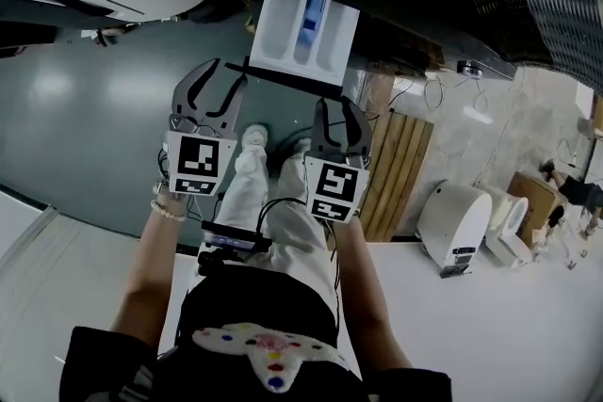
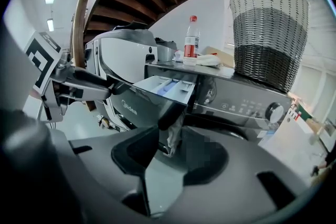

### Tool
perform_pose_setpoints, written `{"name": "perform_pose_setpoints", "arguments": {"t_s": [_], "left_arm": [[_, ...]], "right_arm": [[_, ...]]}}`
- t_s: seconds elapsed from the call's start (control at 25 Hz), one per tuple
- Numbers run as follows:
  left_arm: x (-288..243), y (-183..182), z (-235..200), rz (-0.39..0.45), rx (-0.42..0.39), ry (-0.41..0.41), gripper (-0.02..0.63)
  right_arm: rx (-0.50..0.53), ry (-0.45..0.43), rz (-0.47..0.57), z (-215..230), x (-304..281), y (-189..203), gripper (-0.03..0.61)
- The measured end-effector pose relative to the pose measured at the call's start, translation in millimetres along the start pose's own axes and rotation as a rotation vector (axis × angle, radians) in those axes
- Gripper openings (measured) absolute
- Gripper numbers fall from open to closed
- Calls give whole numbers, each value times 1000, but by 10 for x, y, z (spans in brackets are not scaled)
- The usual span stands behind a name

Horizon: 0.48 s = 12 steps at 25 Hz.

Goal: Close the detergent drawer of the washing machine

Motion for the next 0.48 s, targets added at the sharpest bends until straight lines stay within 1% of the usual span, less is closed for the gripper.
{"name": "perform_pose_setpoints", "arguments": {"t_s": [0.2, 0.48], "left_arm": [[-3, -1, 5, -7, 10, 3, 186], [-25, -37, -17, -10, -20, -3, 186]], "right_arm": [[-13, 5, 1, 3, -2, 1, 143], [-25, 11, -3, 16, -31, -35, 144]]}}
Point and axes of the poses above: the fingertips, and each gripper's own axes: x backward along the fingers, z to its right, y out of its underside, the point moved 2 cm from there along x, backward along the fingers, and after that the axes turned 14 degrees about -z, right-handed, at the moved point
